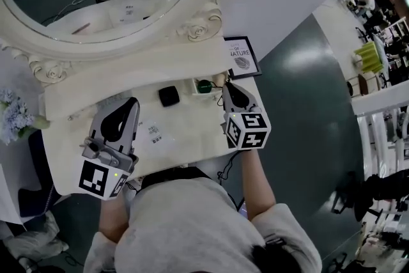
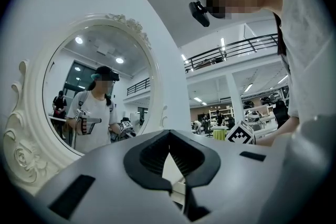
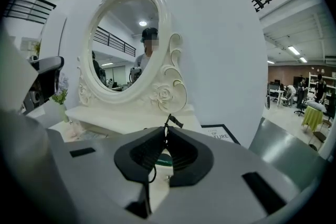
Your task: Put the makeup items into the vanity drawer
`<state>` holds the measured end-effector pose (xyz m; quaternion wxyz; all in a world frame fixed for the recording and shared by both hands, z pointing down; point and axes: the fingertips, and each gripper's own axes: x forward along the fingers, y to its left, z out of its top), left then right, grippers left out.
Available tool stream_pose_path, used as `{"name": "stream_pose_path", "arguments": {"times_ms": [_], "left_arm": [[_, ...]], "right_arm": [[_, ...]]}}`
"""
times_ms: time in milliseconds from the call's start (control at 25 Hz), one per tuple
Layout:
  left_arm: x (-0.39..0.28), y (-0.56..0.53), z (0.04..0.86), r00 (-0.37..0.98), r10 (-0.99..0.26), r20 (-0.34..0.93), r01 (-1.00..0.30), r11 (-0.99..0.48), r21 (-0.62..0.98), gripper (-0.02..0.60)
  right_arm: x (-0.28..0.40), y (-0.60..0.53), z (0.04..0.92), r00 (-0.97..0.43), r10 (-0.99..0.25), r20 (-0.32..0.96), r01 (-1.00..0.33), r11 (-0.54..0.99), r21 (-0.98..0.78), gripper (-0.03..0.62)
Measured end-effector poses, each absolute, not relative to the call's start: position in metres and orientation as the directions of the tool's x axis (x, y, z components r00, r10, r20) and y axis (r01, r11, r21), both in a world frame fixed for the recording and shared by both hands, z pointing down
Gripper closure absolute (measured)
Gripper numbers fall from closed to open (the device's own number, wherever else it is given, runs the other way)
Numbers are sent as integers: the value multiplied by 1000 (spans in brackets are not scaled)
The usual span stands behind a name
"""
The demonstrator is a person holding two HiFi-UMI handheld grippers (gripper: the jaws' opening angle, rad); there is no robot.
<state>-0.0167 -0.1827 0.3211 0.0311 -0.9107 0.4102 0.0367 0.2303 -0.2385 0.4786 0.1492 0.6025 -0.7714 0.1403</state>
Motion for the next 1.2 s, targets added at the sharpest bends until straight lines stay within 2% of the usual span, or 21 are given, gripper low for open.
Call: {"name": "stream_pose_path", "arguments": {"times_ms": [320, 640, 1200], "left_arm": [[-22, -185, 325, 613, -786, -78, -789, -614, -20, 568], [-28, -185, 332, 578, -813, -69, -815, -579, -12, 568], [-33, -188, 335, 559, -827, -60, -829, -559, -10, 568]], "right_arm": [[236, -263, 516, -256, -806, 533, -965, 246, -91, 559], [241, -277, 541, -291, -733, 615, -957, 217, -194, 559], [253, -290, 564, -266, -691, 672, -937, 21, -349, 559]]}}
